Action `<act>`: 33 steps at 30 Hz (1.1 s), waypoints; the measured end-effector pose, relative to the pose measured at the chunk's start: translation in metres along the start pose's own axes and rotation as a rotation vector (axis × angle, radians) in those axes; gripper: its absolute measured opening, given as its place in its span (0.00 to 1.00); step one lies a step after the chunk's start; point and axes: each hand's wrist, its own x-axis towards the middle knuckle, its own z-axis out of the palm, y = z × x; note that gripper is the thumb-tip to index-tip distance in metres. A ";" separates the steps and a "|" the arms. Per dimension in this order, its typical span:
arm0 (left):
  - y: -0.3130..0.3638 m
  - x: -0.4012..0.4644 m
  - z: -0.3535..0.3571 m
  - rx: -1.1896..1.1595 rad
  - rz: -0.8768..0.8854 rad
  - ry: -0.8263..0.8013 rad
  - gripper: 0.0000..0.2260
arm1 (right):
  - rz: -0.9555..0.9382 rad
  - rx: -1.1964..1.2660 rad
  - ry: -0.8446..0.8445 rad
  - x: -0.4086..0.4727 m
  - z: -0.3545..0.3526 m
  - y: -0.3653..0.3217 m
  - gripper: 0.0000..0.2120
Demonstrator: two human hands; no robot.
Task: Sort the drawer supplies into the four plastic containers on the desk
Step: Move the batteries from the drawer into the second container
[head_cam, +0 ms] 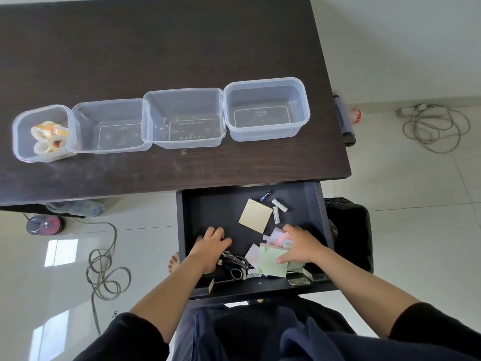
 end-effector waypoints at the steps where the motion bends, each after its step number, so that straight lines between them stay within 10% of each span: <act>1: -0.001 0.000 0.001 -0.018 -0.001 0.016 0.28 | -0.006 0.015 -0.004 -0.001 0.000 -0.001 0.36; 15: -0.014 0.007 -0.008 -0.590 -0.167 0.231 0.19 | -0.054 0.236 -0.008 0.000 -0.017 0.001 0.27; 33: -0.024 0.031 -0.030 -0.815 -0.473 0.410 0.24 | 0.175 1.088 0.192 0.042 -0.019 -0.090 0.22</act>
